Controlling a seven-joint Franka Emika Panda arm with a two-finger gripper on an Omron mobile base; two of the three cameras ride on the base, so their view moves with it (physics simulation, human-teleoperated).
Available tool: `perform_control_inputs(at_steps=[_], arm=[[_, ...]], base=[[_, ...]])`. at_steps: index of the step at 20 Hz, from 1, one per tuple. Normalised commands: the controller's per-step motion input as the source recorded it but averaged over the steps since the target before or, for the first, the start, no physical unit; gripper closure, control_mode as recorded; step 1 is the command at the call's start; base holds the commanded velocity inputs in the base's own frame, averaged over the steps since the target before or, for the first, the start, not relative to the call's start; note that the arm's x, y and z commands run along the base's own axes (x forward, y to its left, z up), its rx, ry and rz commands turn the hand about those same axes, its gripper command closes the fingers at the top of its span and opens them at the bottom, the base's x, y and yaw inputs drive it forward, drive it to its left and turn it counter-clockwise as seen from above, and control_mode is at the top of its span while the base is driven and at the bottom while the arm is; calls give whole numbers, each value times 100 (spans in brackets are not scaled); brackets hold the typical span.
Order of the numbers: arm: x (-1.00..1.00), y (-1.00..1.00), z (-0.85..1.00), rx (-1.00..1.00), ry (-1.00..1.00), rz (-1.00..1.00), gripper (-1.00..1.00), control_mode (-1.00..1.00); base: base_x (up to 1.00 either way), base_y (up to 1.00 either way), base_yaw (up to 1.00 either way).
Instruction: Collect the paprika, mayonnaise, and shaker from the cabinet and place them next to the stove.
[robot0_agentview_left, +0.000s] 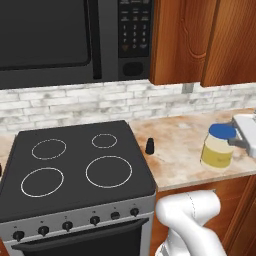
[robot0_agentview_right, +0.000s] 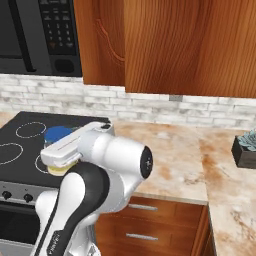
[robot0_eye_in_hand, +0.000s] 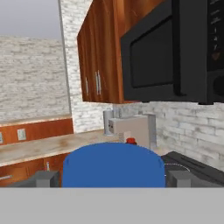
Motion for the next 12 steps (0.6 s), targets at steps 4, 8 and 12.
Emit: perform_control_inputs(at_steps=[4, 8, 12], arm=[[47, 0, -64, 0, 0, 12, 100, -100], [63, 0, -48, 0, 0, 7, 100, -100], [63, 0, -45, 0, 0, 0, 100, -100]], base=[[0, 0, 0], [0, 0, 0], [0, 0, 0]])
